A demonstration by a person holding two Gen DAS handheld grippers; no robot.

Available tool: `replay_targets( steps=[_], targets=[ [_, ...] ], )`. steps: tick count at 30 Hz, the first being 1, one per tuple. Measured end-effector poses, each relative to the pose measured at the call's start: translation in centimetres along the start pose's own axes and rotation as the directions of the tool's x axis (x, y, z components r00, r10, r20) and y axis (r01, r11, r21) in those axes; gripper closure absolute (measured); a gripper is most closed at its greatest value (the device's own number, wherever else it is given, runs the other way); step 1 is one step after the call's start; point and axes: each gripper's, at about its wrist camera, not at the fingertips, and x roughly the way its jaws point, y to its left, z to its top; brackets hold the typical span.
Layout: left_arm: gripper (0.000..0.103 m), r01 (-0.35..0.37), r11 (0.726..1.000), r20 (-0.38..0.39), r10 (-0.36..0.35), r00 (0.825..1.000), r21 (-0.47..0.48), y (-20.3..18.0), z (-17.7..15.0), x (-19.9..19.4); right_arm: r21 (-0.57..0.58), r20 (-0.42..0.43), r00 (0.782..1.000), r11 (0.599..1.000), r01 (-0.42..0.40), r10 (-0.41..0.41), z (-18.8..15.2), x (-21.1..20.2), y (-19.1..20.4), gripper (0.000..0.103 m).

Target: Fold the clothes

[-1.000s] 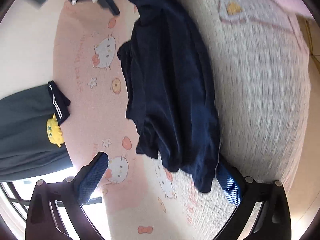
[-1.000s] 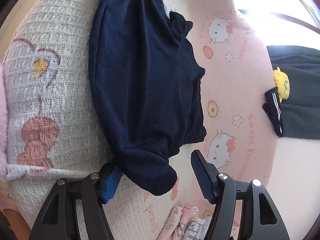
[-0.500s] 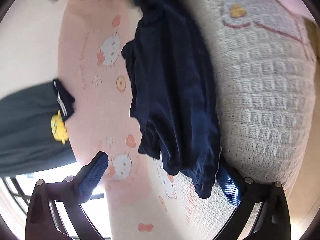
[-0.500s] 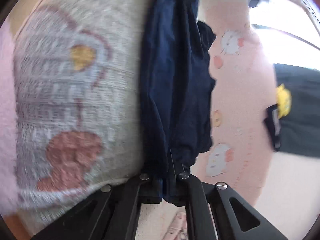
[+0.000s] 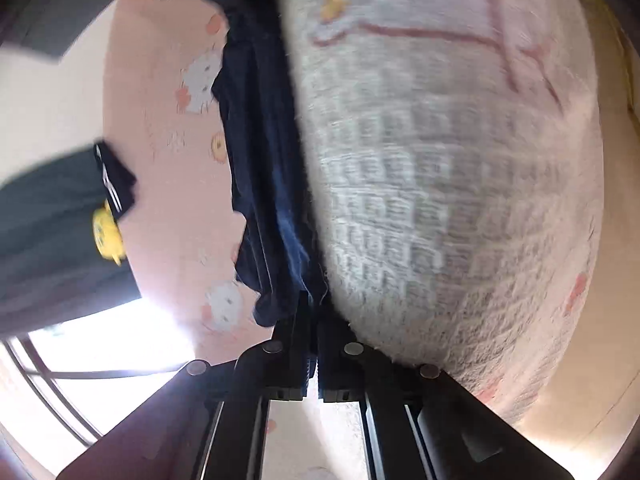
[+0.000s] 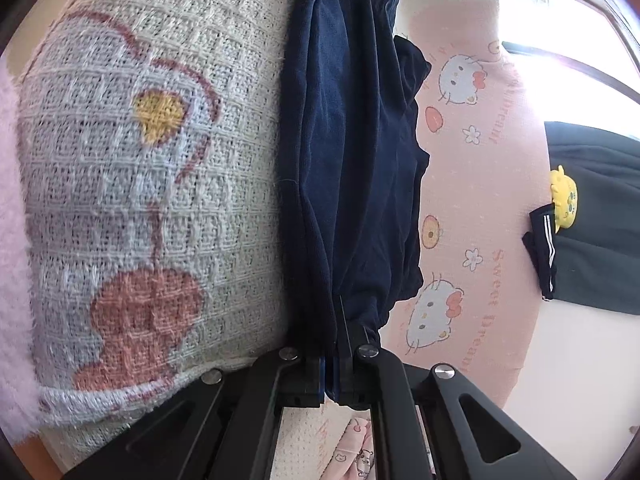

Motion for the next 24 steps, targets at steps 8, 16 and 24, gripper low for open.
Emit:
replay_targets(
  steps=[8,16,24],
  targets=[
    [0.103,0.198,0.89,-0.115,-0.266,0.957,-0.411,5.3,0.9,1.8,0.171,0.021,0.992,0.977,-0.128,0.126,-0.3,0.5,-2.7,0.097],
    [0.103,0.205,0.616,-0.164,-0.488,0.857,-0.76,8.3,0.1,3.8,0.389,0.062,0.95,0.869,-0.307,0.308,-1.2,1.3,-5.8,0.097],
    [0.102,0.268,0.477,-0.102,-0.618,0.779,-0.837,10.5,-0.7,6.4,0.652,0.265,0.785,0.495,-0.574,0.56,-4.2,3.5,-9.8,0.097]
  ],
)
